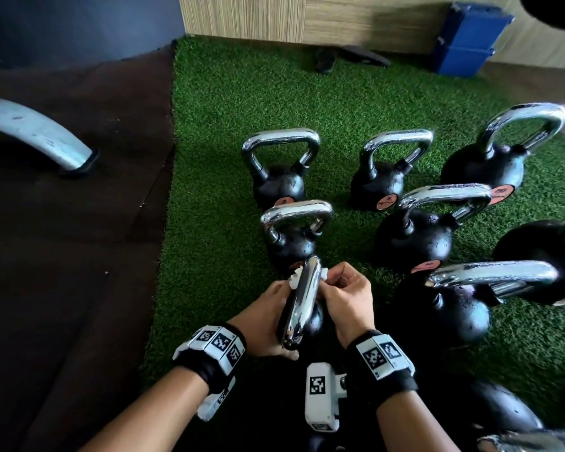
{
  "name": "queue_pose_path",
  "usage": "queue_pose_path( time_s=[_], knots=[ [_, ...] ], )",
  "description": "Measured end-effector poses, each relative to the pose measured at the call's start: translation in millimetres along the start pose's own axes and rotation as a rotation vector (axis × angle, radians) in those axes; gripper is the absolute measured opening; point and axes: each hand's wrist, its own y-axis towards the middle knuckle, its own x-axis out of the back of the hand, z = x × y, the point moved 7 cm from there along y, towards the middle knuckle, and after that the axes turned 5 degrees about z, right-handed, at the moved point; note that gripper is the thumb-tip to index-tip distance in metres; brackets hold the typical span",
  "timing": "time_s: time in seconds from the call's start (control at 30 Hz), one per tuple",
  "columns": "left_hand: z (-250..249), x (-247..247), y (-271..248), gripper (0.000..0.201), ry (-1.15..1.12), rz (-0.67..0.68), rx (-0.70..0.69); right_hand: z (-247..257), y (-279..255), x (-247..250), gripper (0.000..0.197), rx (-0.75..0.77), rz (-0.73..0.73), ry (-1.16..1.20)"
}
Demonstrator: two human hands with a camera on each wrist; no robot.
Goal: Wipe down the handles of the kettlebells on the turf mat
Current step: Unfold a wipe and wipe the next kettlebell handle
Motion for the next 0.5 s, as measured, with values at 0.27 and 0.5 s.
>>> queue_pose_path(
  time_s=[0.27, 0.5],
  knots=[
    [9.6, -4.9, -1.9, 0.124, -0.056, 0.004, 0.047, 5.6, 1.2, 3.2, 0.014, -0.112, -0.034, -0.390],
    [12.3, -0.3, -18.7, 0.157, 0.108, 0.002, 0.282, 47.1, -1.7, -2.9, 0.072, 0.219, 0.290, -0.644]
  ],
)
